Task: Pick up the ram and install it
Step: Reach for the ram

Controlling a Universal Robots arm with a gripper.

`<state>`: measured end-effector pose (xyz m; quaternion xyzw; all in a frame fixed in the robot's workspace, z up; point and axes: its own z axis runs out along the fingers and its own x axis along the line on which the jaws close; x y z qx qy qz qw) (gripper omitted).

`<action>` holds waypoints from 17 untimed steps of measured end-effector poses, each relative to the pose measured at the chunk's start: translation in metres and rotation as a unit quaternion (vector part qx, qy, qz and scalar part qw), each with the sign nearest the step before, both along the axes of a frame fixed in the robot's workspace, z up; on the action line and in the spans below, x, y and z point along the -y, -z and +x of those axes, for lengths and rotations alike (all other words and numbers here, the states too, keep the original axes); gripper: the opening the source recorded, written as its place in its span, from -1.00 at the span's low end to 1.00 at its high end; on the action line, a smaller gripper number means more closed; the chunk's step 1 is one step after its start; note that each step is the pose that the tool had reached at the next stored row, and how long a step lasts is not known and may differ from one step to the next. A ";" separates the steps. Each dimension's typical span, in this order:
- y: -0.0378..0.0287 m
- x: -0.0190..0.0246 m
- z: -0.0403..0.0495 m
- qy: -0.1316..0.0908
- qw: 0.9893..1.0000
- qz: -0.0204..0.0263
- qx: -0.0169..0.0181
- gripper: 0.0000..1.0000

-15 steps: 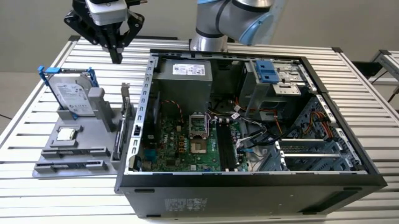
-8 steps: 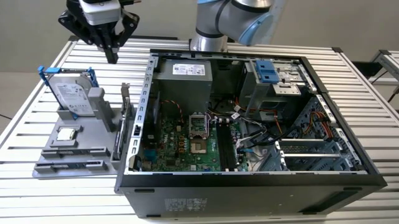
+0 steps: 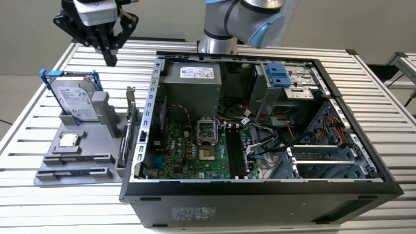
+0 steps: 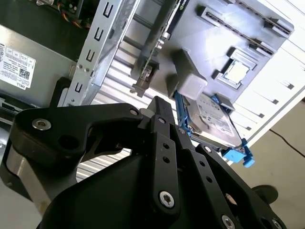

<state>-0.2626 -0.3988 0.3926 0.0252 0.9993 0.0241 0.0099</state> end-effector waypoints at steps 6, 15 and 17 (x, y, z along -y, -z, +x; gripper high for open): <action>0.0000 0.0000 -0.0079 -0.003 1.000 0.000 0.000 -1.00; 0.0000 0.0000 -0.0208 -0.008 1.000 0.000 0.000 -1.00; 0.0000 0.0000 -0.0238 -0.009 1.000 0.000 0.000 -1.00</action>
